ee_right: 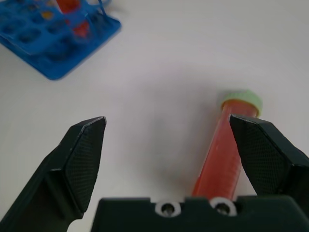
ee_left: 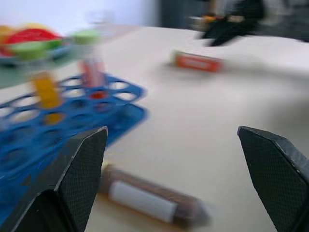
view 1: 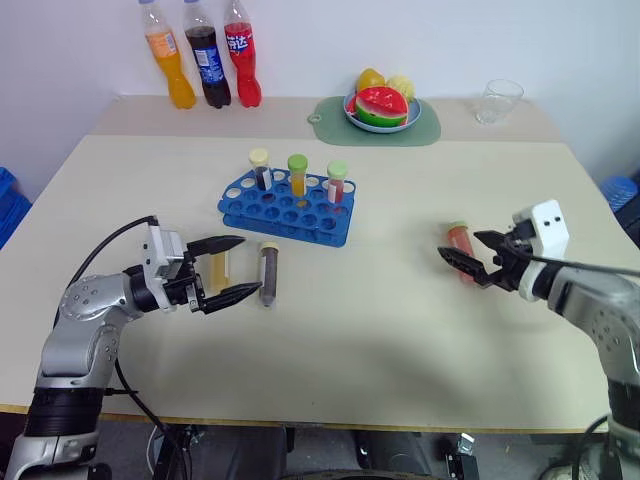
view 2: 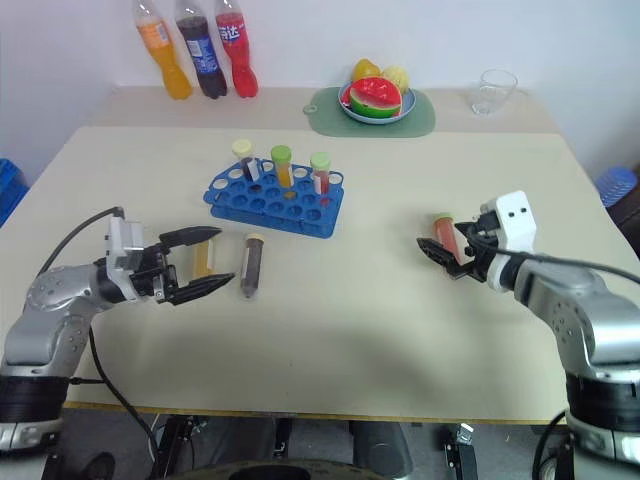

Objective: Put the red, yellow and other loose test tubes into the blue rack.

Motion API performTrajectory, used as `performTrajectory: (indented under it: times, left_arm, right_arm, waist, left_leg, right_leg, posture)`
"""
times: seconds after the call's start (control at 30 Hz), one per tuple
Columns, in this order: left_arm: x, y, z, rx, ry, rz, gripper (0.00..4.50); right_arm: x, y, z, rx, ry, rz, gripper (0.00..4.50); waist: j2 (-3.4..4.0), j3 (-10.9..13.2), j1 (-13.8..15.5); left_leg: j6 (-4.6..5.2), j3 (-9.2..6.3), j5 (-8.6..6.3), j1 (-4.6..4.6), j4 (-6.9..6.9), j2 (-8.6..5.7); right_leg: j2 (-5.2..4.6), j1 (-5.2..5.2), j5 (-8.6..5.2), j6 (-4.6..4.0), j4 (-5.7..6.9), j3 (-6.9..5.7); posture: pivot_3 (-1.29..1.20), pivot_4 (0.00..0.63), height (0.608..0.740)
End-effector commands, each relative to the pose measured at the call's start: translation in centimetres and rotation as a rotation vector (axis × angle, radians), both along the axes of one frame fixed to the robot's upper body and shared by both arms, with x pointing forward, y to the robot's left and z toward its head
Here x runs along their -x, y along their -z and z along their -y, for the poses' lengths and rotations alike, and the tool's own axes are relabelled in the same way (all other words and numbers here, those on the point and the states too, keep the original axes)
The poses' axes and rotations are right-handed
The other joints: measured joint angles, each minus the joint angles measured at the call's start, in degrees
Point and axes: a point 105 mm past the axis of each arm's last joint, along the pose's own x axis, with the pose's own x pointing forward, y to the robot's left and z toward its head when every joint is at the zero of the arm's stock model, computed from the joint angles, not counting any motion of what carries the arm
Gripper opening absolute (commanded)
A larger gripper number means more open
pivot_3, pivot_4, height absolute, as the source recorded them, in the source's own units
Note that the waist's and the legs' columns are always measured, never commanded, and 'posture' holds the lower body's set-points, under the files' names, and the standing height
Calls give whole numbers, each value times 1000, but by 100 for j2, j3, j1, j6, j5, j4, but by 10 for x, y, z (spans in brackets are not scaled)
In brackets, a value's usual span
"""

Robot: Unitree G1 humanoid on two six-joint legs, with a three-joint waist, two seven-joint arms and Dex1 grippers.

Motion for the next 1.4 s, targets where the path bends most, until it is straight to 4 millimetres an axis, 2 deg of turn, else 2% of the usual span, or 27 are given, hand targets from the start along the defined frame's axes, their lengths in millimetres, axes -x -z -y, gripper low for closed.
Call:
performTrajectory:
  times: [0.03, 0.27, 0.4, 0.77, 1.07, 1.17, 1.3, 1.37, 1.4]
  left_arm:
    - [3, -2, 7, -29, 115, 15, 4445]
    - [-5, 5, 24, -83, 234, 23, 4445]
    - [-11, 2, 33, -75, 249, 49, 4445]
    - [-7, 7, 29, -63, 220, 38, 4445]
    - [-3, 6, 25, -61, 196, 16, 4445]
    - [-2, 7, 25, -62, 196, 13, 4500]
    - [0, 7, 28, -60, 202, 13, 4500]
    - [0, 7, 28, -58, 202, 13, 4500]
    - [0, 7, 28, -58, 201, 13, 4500]
  right_arm:
    - [-9, -5, 8, 36, 32, -48, 4500]
    - [-31, -4, 9, 48, 67, -153, 4500]
    - [-39, -2, 18, 69, 98, -188, 4500]
    - [-52, 14, 26, 84, 159, -294, 4500]
    - [-45, 19, 19, 84, 118, -369, 4500]
    - [-43, 23, 18, 90, 111, -378, 3695]
    - [-38, 26, 12, 107, 78, -384, 1582]
    - [-35, 26, 11, 142, 50, -369, 864]
    - [-34, 25, 11, 157, 38, -361, 864]
  waist:
    - [0, 0, 2]
    - [0, 0, -25]
    - [0, 0, -23]
    - [1, 1, -40]
    - [1, 0, -45]
    - [1, 0, -43]
    - [1, 0, -35]
    - [1, 0, -28]
    - [1, 0, -22]
  left_leg:
    - [0, 0, 0, -1, 0, 0]
    - [2, 1, 0, 0, 1, 0]
    - [2, 0, -1, -3, 1, -1]
    - [8, 1, -4, -5, -1, 1]
    - [8, 0, -4, -4, -1, 2]
    - [8, 0, -4, -3, -2, 4]
    - [8, 0, -4, -3, -1, 4]
    - [8, 0, -4, -4, -1, 3]
    - [8, 0, -4, -4, -1, 3]
  right_leg:
    - [0, 0, 0, 0, 0, 0]
    - [2, -3, 9, 16, 3, -1]
    - [2, -4, 12, 22, 3, -2]
    - [2, -13, 13, 24, 9, -1]
    - [4, -13, 13, 24, 9, -2]
    - [6, -13, 13, 24, 9, -2]
    - [6, -12, 13, 24, 9, -2]
    - [4, -11, 13, 24, 9, -2]
    - [4, -11, 13, 24, 8, -2]
  posture:
    - [0, 150, 740]
    - [0, 150, 740]
    - [0, 150, 740]
    - [0, 150, 740]
    - [0, 150, 740]
    - [0, 150, 740]
    - [0, 150, 740]
    - [0, 150, 740]
    - [0, 150, 740]
